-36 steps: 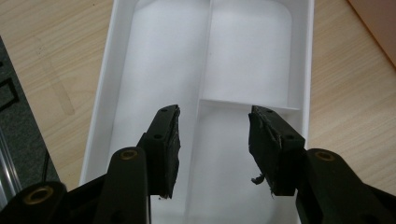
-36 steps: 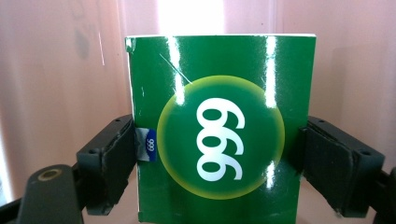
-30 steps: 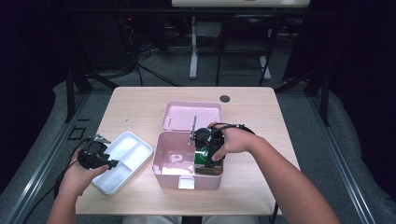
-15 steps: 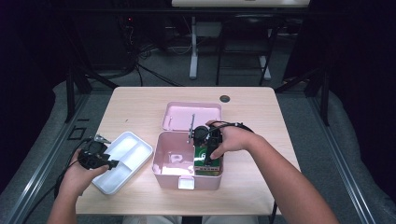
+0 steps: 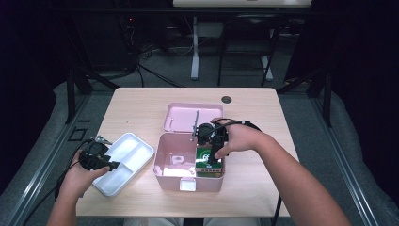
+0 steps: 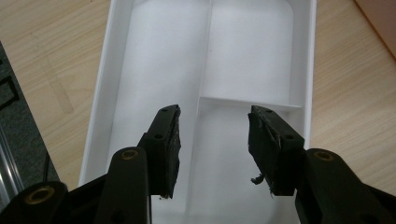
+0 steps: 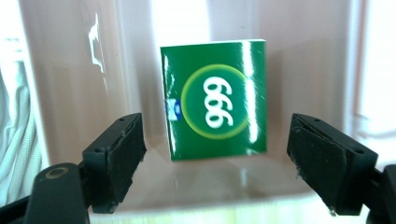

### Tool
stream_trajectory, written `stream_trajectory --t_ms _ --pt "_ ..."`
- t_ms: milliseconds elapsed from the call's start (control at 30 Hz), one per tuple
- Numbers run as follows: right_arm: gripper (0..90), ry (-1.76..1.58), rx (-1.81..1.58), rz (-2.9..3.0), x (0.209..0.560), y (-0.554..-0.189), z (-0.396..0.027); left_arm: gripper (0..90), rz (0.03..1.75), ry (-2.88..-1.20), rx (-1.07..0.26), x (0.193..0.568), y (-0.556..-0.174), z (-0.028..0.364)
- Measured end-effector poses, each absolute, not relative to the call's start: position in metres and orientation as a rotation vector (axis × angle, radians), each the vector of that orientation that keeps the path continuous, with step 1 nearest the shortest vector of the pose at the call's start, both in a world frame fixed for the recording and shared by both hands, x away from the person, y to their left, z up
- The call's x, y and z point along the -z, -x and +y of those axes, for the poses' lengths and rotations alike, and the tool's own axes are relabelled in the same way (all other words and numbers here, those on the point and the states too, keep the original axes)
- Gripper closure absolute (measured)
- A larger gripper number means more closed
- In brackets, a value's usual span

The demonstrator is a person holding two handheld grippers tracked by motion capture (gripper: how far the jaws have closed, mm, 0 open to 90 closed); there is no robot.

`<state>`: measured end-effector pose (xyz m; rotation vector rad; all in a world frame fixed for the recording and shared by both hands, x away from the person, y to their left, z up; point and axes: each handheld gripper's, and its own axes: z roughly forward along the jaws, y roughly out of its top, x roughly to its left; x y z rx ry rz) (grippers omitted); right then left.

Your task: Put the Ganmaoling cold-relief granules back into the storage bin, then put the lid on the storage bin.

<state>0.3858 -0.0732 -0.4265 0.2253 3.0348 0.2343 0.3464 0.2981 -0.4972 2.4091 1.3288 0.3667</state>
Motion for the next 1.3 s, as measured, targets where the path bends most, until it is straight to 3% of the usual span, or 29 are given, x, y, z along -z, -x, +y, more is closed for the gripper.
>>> stream_trajectory --t_ms 300,667,1300 --pt "22.1 -0.34 -0.288 2.968 0.404 -0.379 -0.106 54.0 1.336 -2.436 -0.339 0.501 -0.348 0.299" --pt "22.3 -0.532 -0.336 2.902 0.416 -0.371 -0.16 59.5 1.334 -2.495 -0.317 0.497 -0.357 0.304" --pt "21.7 -0.674 -0.408 2.831 0.45 -0.355 -0.197 71.7 1.291 -2.626 -0.24 0.503 -0.379 0.292"
